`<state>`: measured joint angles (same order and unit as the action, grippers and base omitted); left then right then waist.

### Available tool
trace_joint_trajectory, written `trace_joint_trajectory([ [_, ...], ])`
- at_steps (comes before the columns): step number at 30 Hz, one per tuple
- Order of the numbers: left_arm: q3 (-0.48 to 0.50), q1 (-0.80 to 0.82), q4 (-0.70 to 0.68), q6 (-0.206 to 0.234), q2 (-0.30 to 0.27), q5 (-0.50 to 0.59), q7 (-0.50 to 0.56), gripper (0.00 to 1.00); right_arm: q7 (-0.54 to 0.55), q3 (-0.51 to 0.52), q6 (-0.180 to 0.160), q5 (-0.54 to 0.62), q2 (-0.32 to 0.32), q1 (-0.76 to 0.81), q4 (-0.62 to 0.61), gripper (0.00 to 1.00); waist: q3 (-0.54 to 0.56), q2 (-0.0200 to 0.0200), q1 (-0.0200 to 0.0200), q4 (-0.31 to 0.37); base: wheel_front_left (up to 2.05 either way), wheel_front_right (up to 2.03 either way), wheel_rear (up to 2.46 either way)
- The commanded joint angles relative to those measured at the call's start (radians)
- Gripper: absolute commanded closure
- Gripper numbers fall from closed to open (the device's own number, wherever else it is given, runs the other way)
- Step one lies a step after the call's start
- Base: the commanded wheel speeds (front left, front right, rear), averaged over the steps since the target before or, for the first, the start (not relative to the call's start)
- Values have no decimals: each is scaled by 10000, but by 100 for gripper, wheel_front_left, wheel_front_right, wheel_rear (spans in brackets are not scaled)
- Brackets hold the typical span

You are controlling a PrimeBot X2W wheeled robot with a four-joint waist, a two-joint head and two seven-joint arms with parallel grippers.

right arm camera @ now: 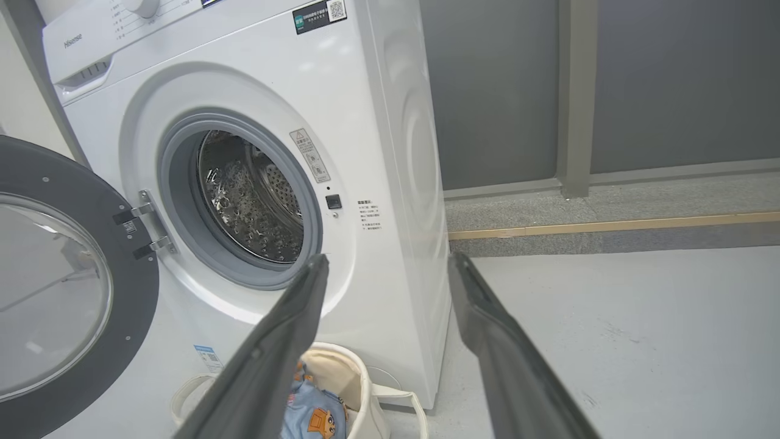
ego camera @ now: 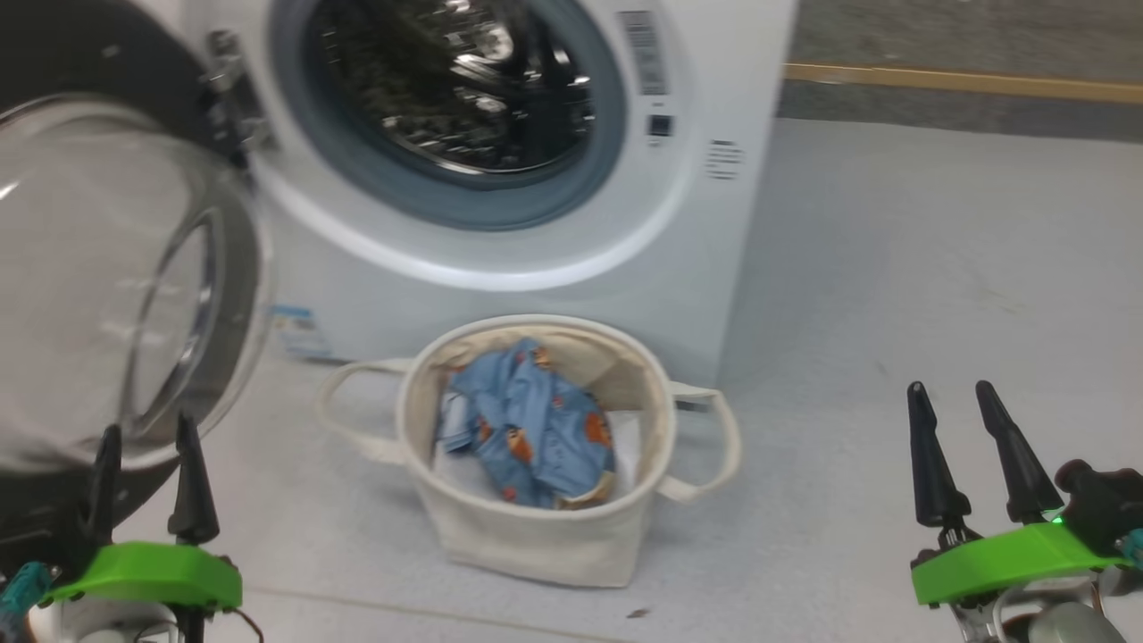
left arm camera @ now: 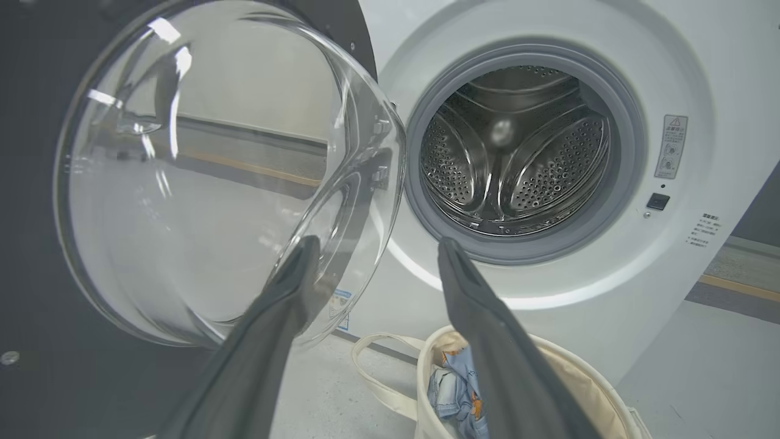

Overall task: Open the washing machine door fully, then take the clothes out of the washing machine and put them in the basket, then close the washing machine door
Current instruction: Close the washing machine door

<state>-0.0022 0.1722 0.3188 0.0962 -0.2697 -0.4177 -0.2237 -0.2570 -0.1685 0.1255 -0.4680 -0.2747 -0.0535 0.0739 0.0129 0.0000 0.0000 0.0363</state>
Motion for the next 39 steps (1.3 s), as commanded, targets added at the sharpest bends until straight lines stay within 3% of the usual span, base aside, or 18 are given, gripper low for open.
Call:
trace_joint_trajectory([
  [1,421,549,-361,70,-205,55,-101,0,-48,-151,52,-65,-80,-128,-348,0,-96,0,0,-489,0,0,0],
  [11,436,1066,-1053,552,427,-136,-192,0,-48,-291,52,-144,-248,-478,-772,0,-885,0,0,-2572,0,0,0],
  [27,-315,1873,-542,366,1088,-72,-281,0,-48,-172,52,-139,-771,-237,-913,0,-1094,0,0,-5446,0,0,0],
  [39,124,1934,-549,377,1418,-293,-367,0,-48,-975,52,-349,-1121,-786,-741,0,-1413,0,0,-5868,0,0,0],
])
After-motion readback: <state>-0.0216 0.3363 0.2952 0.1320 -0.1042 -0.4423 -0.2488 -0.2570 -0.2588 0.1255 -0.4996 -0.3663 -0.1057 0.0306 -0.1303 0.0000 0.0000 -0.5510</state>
